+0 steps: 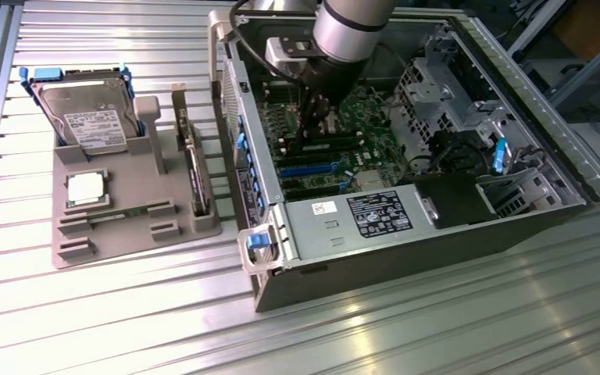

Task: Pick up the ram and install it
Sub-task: 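Press down the ram until it locks into place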

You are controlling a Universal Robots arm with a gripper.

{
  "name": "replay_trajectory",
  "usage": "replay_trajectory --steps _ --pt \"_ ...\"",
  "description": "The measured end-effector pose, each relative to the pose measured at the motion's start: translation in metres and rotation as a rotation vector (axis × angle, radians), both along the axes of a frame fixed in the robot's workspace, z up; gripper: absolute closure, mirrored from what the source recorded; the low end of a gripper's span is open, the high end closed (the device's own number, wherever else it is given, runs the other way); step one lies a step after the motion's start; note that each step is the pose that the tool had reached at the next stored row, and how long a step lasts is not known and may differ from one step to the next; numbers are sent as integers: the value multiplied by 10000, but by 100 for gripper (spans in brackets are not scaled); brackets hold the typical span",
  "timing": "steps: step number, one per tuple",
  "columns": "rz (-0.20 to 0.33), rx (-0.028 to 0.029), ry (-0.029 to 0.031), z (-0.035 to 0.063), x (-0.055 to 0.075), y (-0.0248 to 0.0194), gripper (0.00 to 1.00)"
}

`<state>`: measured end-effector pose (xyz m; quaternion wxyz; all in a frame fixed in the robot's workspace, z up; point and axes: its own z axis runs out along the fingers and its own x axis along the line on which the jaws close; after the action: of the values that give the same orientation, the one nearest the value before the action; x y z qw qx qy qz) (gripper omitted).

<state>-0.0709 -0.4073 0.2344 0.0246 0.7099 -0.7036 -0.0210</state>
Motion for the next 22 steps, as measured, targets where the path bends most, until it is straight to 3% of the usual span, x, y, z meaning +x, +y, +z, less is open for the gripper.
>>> replay_trajectory --steps 5,6,7,9,13,22 --pt "0 -15 0 -61 0 0 90" --pt "0 13 -20 -9 3 4 90" --pt "0 -12 -9 90 8 1 90" --pt "0 -14 -8 121 80 1 90" --pt "0 -14 28 122 481 0 90" --pt "0 -14 60 127 1075 0 90"
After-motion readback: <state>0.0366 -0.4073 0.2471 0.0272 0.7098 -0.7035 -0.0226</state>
